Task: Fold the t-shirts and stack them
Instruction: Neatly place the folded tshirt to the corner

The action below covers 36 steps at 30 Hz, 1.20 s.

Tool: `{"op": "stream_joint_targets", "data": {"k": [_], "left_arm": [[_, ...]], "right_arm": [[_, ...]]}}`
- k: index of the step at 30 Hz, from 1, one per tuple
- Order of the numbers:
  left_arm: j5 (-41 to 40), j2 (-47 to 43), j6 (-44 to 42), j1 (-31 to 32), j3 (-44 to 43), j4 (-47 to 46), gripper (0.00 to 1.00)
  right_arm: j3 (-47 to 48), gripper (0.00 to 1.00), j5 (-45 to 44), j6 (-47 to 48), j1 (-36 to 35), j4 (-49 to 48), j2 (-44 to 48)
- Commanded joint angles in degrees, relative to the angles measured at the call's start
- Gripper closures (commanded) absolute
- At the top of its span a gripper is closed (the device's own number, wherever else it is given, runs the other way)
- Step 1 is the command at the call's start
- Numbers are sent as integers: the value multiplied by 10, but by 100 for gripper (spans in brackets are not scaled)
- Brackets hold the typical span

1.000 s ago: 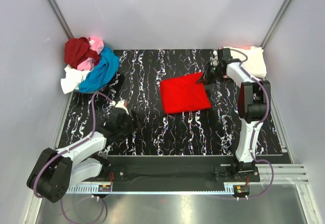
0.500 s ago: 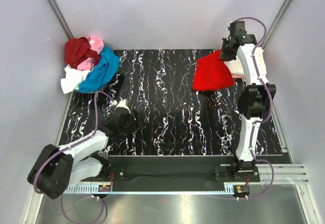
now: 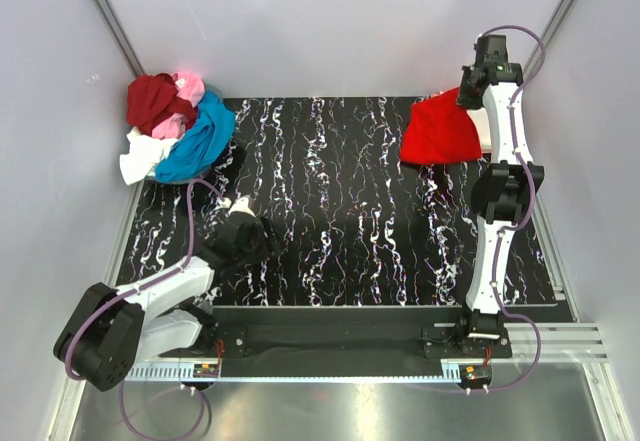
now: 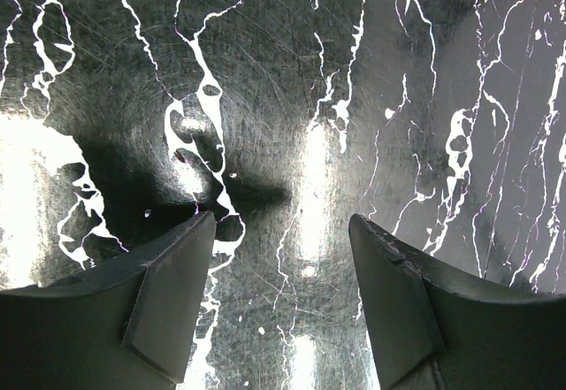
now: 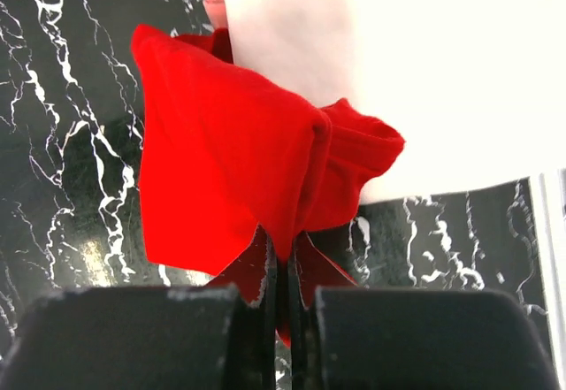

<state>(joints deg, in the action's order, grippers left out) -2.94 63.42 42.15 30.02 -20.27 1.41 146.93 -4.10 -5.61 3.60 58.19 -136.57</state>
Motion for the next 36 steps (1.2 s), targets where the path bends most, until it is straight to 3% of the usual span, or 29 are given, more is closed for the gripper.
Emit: {"op": "stream_joint_targets", "data": {"k": [1,11,20,28,36], "left_arm": [[-20,-2,2,3,-2,10,32],[-19,12,0,3,-7,6,32],[-19,15,0,3,-9,8,32],[-19,23,-1,3,-13,10,33],[-18,23,-1,3,-14,11,34]], "right_arm": [[37,100,-26,45,-4,-61,30],[30,100,-37,102,5,-127,69],[27,100,-34,98,37,-146,83],[41,100,23,70,71,-162,90],[48,100,37,40,98,-169,45]]}}
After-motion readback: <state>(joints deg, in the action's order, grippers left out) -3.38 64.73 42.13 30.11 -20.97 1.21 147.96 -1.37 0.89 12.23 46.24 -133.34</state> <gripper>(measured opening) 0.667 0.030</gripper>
